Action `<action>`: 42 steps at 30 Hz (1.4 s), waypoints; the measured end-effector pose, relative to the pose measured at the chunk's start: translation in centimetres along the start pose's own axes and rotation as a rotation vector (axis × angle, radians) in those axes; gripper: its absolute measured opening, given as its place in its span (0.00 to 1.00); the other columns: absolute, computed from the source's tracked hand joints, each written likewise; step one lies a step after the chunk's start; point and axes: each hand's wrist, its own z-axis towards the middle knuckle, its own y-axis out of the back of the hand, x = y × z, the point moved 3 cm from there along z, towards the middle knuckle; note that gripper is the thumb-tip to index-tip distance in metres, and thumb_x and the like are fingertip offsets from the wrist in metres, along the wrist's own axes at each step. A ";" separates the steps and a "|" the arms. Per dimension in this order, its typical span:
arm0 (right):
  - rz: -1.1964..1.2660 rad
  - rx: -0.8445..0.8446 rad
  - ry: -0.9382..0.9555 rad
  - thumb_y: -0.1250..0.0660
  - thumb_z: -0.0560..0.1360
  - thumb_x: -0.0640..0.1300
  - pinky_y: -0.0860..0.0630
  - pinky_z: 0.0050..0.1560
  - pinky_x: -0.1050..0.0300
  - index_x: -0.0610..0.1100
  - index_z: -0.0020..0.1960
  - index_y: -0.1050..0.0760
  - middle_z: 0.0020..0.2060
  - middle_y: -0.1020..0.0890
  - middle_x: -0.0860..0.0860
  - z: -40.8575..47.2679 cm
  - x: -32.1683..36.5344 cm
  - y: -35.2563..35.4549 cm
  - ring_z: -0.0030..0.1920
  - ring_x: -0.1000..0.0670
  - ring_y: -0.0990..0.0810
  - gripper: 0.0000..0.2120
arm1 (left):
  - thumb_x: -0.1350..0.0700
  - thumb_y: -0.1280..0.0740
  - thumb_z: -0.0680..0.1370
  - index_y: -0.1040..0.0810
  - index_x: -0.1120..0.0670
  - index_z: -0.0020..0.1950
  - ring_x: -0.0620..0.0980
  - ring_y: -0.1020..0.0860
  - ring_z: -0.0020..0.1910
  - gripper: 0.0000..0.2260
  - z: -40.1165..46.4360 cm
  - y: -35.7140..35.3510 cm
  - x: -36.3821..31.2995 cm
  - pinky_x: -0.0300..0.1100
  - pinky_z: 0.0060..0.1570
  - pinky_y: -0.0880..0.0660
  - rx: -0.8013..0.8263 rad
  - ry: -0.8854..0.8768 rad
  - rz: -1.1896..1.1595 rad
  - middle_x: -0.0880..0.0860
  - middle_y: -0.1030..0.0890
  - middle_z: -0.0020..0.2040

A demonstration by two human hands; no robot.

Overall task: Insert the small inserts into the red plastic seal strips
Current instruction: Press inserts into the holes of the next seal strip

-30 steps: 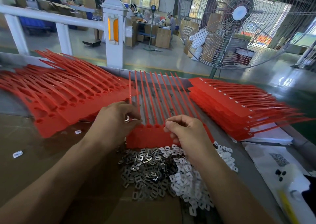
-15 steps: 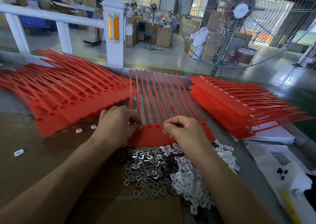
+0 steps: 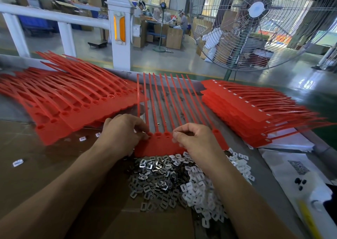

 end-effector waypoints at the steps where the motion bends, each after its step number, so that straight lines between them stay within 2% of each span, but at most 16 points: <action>1: 0.005 0.002 -0.003 0.29 0.79 0.47 0.26 0.34 0.73 0.53 0.47 0.17 0.41 0.13 0.58 0.0 0.0 0.0 0.38 0.61 0.17 0.03 | 0.52 0.24 0.75 0.14 0.42 0.47 0.44 0.23 0.55 0.05 -0.1 0.1 0.0 0.55 0.66 0.31 -0.007 -0.002 -0.012 0.37 0.19 0.44; 4: 0.016 0.008 0.001 0.29 0.80 0.48 0.25 0.34 0.72 0.53 0.48 0.17 0.41 0.13 0.60 -0.1 0.0 0.2 0.36 0.62 0.19 0.03 | 0.52 0.25 0.75 0.15 0.41 0.44 0.41 0.22 0.49 0.05 -0.1 0.1 0.1 0.55 0.64 0.28 -0.038 -0.006 -0.050 0.35 0.20 0.40; 7: 0.015 0.007 0.012 0.30 0.80 0.49 0.24 0.34 0.71 0.53 0.48 0.17 0.41 0.13 0.60 -0.1 0.1 0.2 0.35 0.62 0.19 0.04 | 0.48 0.25 0.75 0.17 0.41 0.41 0.40 0.23 0.48 0.03 -0.3 -0.1 -0.2 0.55 0.62 0.27 -0.051 -0.022 -0.044 0.37 0.20 0.40; 11: 0.006 -0.007 0.007 0.29 0.79 0.49 0.24 0.32 0.70 0.53 0.47 0.16 0.41 0.13 0.56 -0.1 0.0 0.1 0.35 0.58 0.19 0.03 | 0.46 0.25 0.74 0.22 0.39 0.37 0.42 0.24 0.45 0.09 -0.2 -0.6 -0.4 0.54 0.59 0.27 -0.068 -0.036 0.011 0.39 0.22 0.40; 14: -0.010 -0.005 0.003 0.28 0.79 0.49 0.26 0.33 0.73 0.53 0.47 0.16 0.41 0.13 0.57 0.0 0.0 0.1 0.39 0.58 0.17 0.03 | 0.46 0.25 0.74 0.20 0.42 0.39 0.44 0.23 0.45 0.06 -0.2 -0.8 -0.3 0.54 0.59 0.27 -0.070 -0.024 -0.004 0.41 0.21 0.41; 20: 0.004 -0.014 -0.002 0.26 0.78 0.48 0.27 0.31 0.73 0.53 0.46 0.16 0.41 0.14 0.56 -0.1 -0.1 0.2 0.38 0.60 0.17 0.02 | 0.46 0.26 0.75 0.17 0.44 0.43 0.46 0.22 0.47 0.04 0.1 -1.1 0.0 0.54 0.59 0.26 -0.062 0.001 -0.001 0.42 0.19 0.42; 22: -0.002 -0.012 -0.008 0.26 0.78 0.48 0.25 0.35 0.70 0.54 0.46 0.16 0.43 0.14 0.57 -0.1 -0.1 0.2 0.40 0.62 0.17 0.02 | 0.47 0.26 0.75 0.17 0.44 0.44 0.46 0.22 0.47 0.03 0.1 -1.1 0.0 0.54 0.59 0.26 -0.056 0.003 0.009 0.42 0.19 0.43; 25: -0.008 -0.012 -0.014 0.25 0.77 0.48 0.25 0.49 0.61 0.56 0.47 0.16 0.47 0.15 0.59 0.0 -0.3 0.2 0.49 0.60 0.17 0.02 | 0.48 0.26 0.76 0.17 0.45 0.44 0.45 0.22 0.46 0.02 -0.1 -0.9 -0.2 0.54 0.59 0.26 -0.069 -0.013 0.006 0.41 0.20 0.42; 27: 0.005 -0.020 -0.003 0.25 0.77 0.47 0.25 0.53 0.59 0.56 0.47 0.15 0.49 0.15 0.59 0.0 -0.2 0.3 0.51 0.59 0.17 0.04 | 0.50 0.27 0.77 0.17 0.45 0.44 0.43 0.22 0.45 0.02 -0.2 -0.6 -0.2 0.53 0.58 0.25 -0.106 -0.038 -0.024 0.39 0.20 0.40; 29: 0.017 -0.037 0.016 0.25 0.77 0.46 0.25 0.53 0.60 0.57 0.46 0.15 0.48 0.14 0.60 0.0 -0.1 0.5 0.50 0.61 0.18 0.06 | 0.52 0.28 0.77 0.17 0.46 0.45 0.39 0.21 0.44 0.01 -0.1 -0.3 -0.2 0.49 0.56 0.24 -0.153 -0.074 -0.066 0.37 0.20 0.40; 32: 0.027 -0.053 0.048 0.25 0.77 0.45 0.27 0.49 0.66 0.57 0.47 0.15 0.45 0.15 0.65 0.0 -0.1 0.5 0.48 0.66 0.19 0.06 | 0.54 0.27 0.77 0.17 0.45 0.45 0.35 0.22 0.44 0.03 -0.2 0.0 -0.5 0.31 0.43 0.26 -0.181 -0.153 -0.173 0.36 0.19 0.41; 33: 0.027 -0.052 0.063 0.25 0.77 0.45 0.28 0.48 0.67 0.57 0.47 0.15 0.46 0.16 0.67 0.0 0.0 0.5 0.48 0.68 0.20 0.06 | 0.54 0.27 0.77 0.17 0.45 0.45 0.37 0.21 0.44 0.04 -0.3 -0.1 -0.8 0.29 0.41 0.28 -0.169 -0.194 -0.207 0.36 0.19 0.43; 35: 0.033 -0.043 0.098 0.25 0.77 0.44 0.28 0.46 0.72 0.56 0.48 0.15 0.46 0.17 0.69 0.0 0.1 0.4 0.49 0.70 0.20 0.06 | 0.55 0.26 0.76 0.17 0.44 0.46 0.42 0.21 0.44 0.05 -0.5 -0.4 -1.6 0.34 0.43 0.25 -0.136 -0.289 -0.266 0.39 0.19 0.44; 38: 0.056 -0.024 0.145 0.25 0.77 0.44 0.28 0.43 0.78 0.54 0.49 0.16 0.47 0.17 0.68 0.1 0.2 0.4 0.49 0.70 0.20 0.05 | 0.51 0.27 0.75 0.18 0.43 0.50 0.43 0.21 0.45 0.05 -1.0 -0.8 -2.6 0.46 0.47 0.23 -0.081 -0.421 -0.232 0.41 0.19 0.45; 42: 0.084 0.027 0.150 0.25 0.77 0.43 0.27 0.40 0.77 0.53 0.49 0.16 0.46 0.16 0.66 0.1 0.3 0.1 0.48 0.67 0.18 0.05 | 0.46 0.28 0.75 0.18 0.41 0.52 0.44 0.22 0.47 0.07 -1.4 -0.9 -2.9 0.50 0.51 0.26 -0.079 -0.491 -0.185 0.40 0.21 0.47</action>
